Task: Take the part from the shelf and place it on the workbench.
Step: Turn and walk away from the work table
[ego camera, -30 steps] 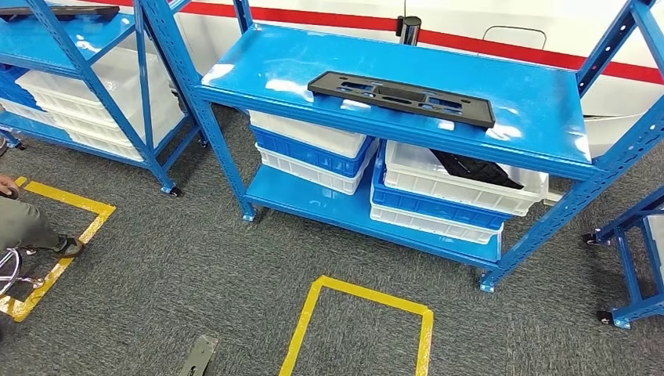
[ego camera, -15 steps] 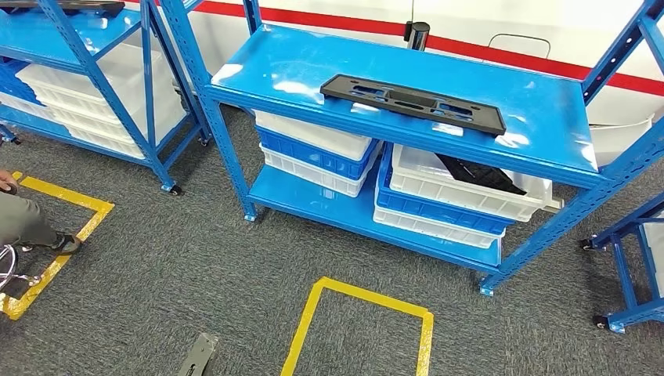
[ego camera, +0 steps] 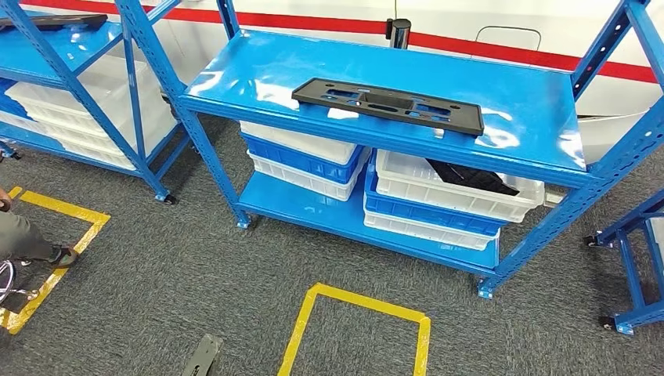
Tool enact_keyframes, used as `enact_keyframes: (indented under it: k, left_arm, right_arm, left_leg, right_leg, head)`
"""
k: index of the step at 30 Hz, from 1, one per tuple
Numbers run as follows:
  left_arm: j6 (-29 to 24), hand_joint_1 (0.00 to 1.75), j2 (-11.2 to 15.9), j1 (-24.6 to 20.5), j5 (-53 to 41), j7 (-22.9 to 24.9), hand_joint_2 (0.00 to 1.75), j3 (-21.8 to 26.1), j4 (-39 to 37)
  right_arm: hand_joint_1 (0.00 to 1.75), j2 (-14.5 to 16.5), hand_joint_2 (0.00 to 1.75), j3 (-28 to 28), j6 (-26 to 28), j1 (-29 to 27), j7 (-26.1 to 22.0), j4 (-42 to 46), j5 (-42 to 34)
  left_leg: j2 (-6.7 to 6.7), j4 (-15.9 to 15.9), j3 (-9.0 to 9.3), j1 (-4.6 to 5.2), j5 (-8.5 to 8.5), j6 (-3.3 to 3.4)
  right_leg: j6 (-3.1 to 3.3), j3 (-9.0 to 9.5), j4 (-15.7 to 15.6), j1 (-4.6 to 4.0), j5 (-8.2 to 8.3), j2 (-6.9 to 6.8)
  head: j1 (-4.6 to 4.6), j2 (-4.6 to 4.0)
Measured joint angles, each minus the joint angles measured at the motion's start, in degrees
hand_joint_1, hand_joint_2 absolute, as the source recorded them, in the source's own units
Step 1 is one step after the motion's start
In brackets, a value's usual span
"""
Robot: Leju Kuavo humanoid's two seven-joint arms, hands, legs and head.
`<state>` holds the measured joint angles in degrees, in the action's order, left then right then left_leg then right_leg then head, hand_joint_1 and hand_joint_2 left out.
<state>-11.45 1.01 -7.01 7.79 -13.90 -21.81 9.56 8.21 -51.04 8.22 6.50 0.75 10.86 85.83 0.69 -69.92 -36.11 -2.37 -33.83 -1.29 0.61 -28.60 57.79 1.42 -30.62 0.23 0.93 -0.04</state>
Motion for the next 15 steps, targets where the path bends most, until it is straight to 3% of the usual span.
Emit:
enact_keyframes:
  k: [2, 3, 5, 6, 7, 9, 11, 13, 15]
  left_arm:
    - [0.0, 0.0, 0.05, 0.19, 0.0, 0.11, 0.0, -0.01, -0.01]
    - [0.0, 0.0, 0.06, 0.23, -0.01, 0.16, 0.0, -0.02, -0.01]
    - [-0.01, 0.0, 0.16, 0.24, -0.01, 0.21, 0.0, -0.02, -0.01]
    - [-0.01, 0.0, 0.31, 0.25, -0.01, 0.22, 0.0, -0.03, -0.05]
    - [-0.02, 0.0, 0.47, 0.23, -0.01, 0.23, 0.0, -0.04, -0.09]
    - [-0.03, 0.0, 0.72, 0.11, 0.0, 0.25, 0.0, -0.05, -0.16]
    - [-0.05, 0.0, 0.73, 0.02, 0.0, 0.24, 0.0, -0.05, -0.14]
    - [-0.08, 0.0, 0.7, 0.02, -0.01, 0.23, 0.0, -0.03, -0.13]
    - [-0.1, 0.0, 0.61, 0.04, -0.04, 0.23, 0.0, -0.02, -0.14]
  right_arm:
    - [0.0, 0.05, 1.75, 0.0, 0.02, -0.19, 0.04, 0.0, -0.01]
    - [0.0, 0.08, 1.75, 0.0, 0.06, -0.28, 0.04, 0.0, -0.01]
    - [0.0, 0.19, 1.75, 0.0, 0.14, -0.54, 0.04, 0.0, 0.01]
    - [0.0, 0.35, 1.75, 0.0, 0.19, -0.69, 0.03, -0.03, 0.03]
    - [0.0, 0.46, 1.75, 0.0, 0.24, -0.83, 0.03, -0.05, 0.05]
    - [0.0, 0.56, 1.75, 0.0, 0.32, -0.94, 0.03, -0.08, 0.07]
    - [0.0, 0.4, 1.75, 0.0, 0.35, -0.91, 0.04, -0.04, 0.1]
    - [0.0, 0.24, 1.75, 0.0, 0.35, -0.88, 0.05, -0.01, 0.11]
    - [0.0, 0.1, 1.75, 0.0, 0.32, -0.62, 0.0, 0.0, 0.05]
  left_leg:
    - [-0.09, -4.78, -4.75, 0.3, 0.47, 0.53]
    - [-0.16, -4.41, -5.92, 0.56, 2.44, 1.08]
    - [-0.46, 1.72, -5.42, 1.56, 8.7, 2.96]
    - [-0.56, 4.78, -4.47, 2.07, 10.88, 4.04]
    - [-0.64, 7.34, -3.44, 2.58, 11.98, 5.01]
    - [-0.49, 9.79, -1.8, 3.18, 11.03, 6.27]
    - [-0.51, 12.31, 0.24, 3.21, 10.22, 6.67]
    - [-0.68, 14.21, 2.58, 2.83, 9.81, 6.52]
    - [-0.7, 15.03, 4.38, 2.52, 8.91, 6.01]
  right_leg:
    - [0.33, 0.97, 0.0, -0.51, -0.87, 0.34]
    - [0.42, 1.71, -0.04, -0.76, -1.43, 0.57]
    - [0.5, 3.5, -0.36, -1.19, -2.76, 0.91]
    - [0.43, 4.31, -0.72, -1.47, -3.37, 0.99]
    - [0.3, 4.97, -1.25, -1.46, -3.83, 1.06]
    - [-0.44, 6.32, -2.41, -1.44, -3.92, 0.97]
    - [-1.64, 7.09, -2.08, -1.53, -3.07, 0.66]
    - [-2.3, 4.96, 2.38, -1.59, -2.48, 0.46]
    - [-1.87, 0.23, 9.11, -1.45, -4.04, 0.43]
  head:
    - [0.01, 0.0]
    - [0.02, 0.0]
    - [0.0, 0.0]
    - [-0.24, -0.01]
    - [-0.43, -0.01]
    - [-0.47, -0.01]
    - [-0.05, 0.0]
    - [-0.03, -0.01]
    - [-0.04, -0.01]
